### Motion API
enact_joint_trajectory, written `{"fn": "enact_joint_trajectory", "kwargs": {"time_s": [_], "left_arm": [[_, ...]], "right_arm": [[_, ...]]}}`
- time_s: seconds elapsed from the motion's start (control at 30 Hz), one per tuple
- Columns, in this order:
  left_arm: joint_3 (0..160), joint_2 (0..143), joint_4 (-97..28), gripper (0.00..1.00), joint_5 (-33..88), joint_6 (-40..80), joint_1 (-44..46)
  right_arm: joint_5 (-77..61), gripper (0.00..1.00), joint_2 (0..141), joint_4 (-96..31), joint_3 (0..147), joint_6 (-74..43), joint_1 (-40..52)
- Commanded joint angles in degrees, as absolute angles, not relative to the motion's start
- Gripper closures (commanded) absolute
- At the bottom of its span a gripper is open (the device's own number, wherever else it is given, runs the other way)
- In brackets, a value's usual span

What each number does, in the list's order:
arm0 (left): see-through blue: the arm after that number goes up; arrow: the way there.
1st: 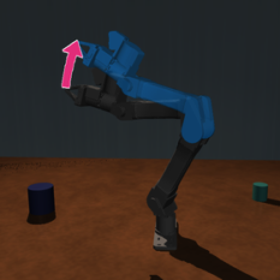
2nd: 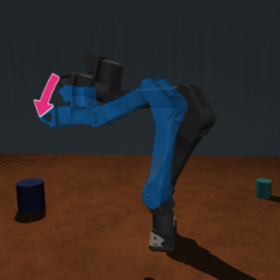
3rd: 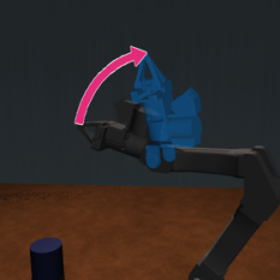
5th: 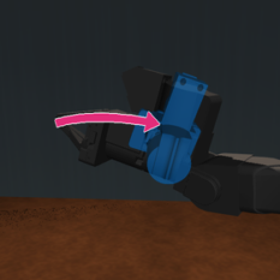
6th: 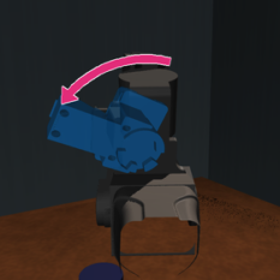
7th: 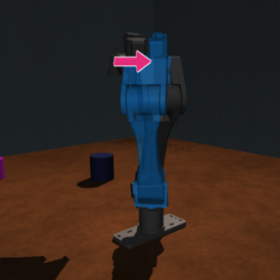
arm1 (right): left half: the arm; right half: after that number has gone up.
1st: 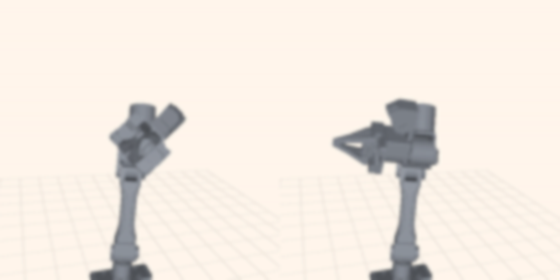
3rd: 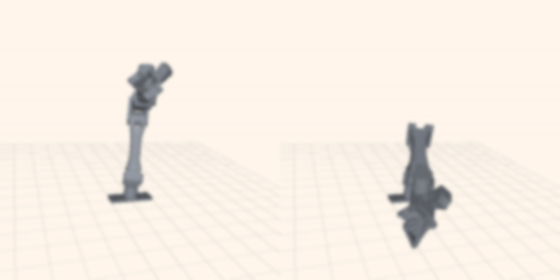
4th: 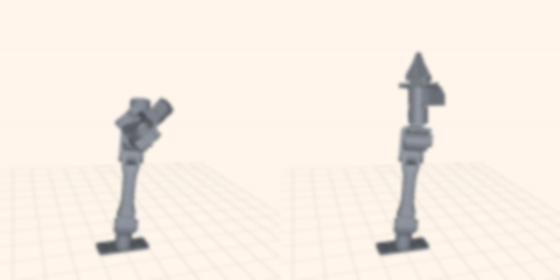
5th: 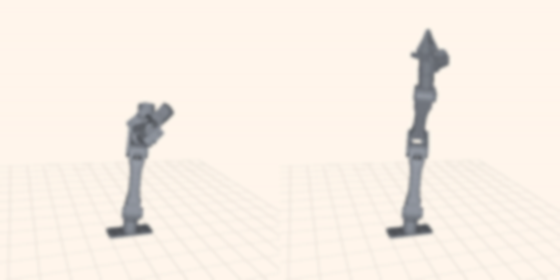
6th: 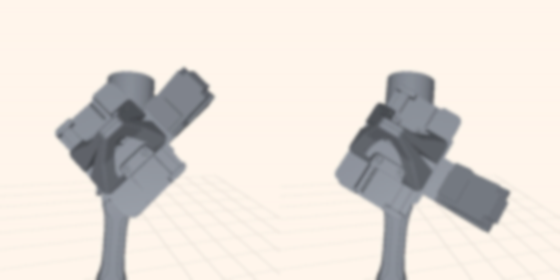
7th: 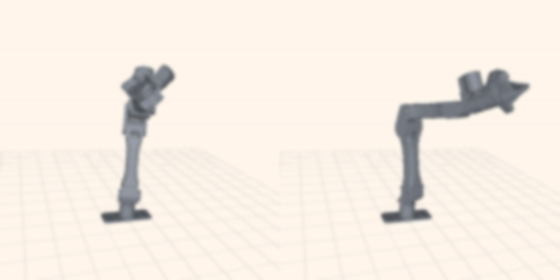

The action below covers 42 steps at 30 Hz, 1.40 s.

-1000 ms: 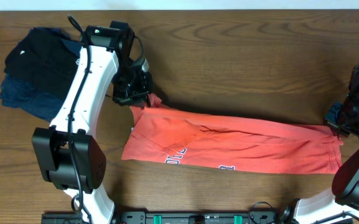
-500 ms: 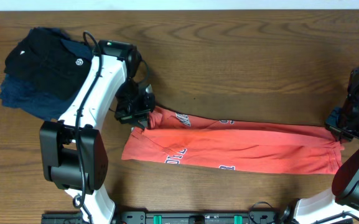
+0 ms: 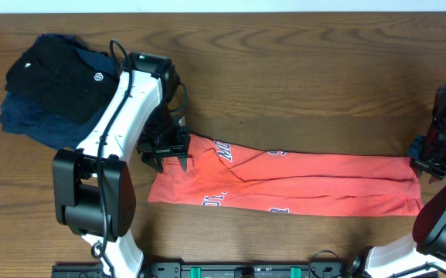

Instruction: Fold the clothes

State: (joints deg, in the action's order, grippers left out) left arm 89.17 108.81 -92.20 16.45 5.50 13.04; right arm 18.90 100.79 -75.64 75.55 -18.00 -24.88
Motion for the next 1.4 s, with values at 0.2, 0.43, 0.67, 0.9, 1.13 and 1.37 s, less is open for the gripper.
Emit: {"fn": "enact_joint_trajectory", "kwargs": {"time_s": [0.2, 0.43, 0.67, 0.9, 1.13, 1.37], "left_arm": [[89.10, 108.77, -85.73, 0.45, 16.47, 6.98, 13.13], [89.10, 108.77, -80.71, 0.45, 17.08, 7.35, 15.09], [89.10, 108.77, -79.94, 0.46, 17.08, 7.77, 15.46], [89.10, 108.77, -79.96, 0.46, 17.10, 7.77, 15.46], [89.10, 108.77, -80.55, 0.46, 17.54, 7.79, 15.46], [89.10, 108.75, -81.65, 0.46, 17.54, 7.79, 15.44]], "right_arm": [[15.31, 0.70, 99.55, -75.66, 75.99, -18.59, -25.23], [11.55, 0.56, 99.55, -74.00, 71.57, -17.74, -25.65], [10.59, 0.15, 99.55, -60.36, 61.49, -13.98, -28.84], [8.56, 0.09, 99.55, -54.02, 58.02, -10.17, -31.51], [6.87, 0.11, 99.55, -44.62, 51.51, -6.17, -32.32], [4.34, 0.36, 99.55, -38.70, 48.51, -4.58, -32.29]]}}
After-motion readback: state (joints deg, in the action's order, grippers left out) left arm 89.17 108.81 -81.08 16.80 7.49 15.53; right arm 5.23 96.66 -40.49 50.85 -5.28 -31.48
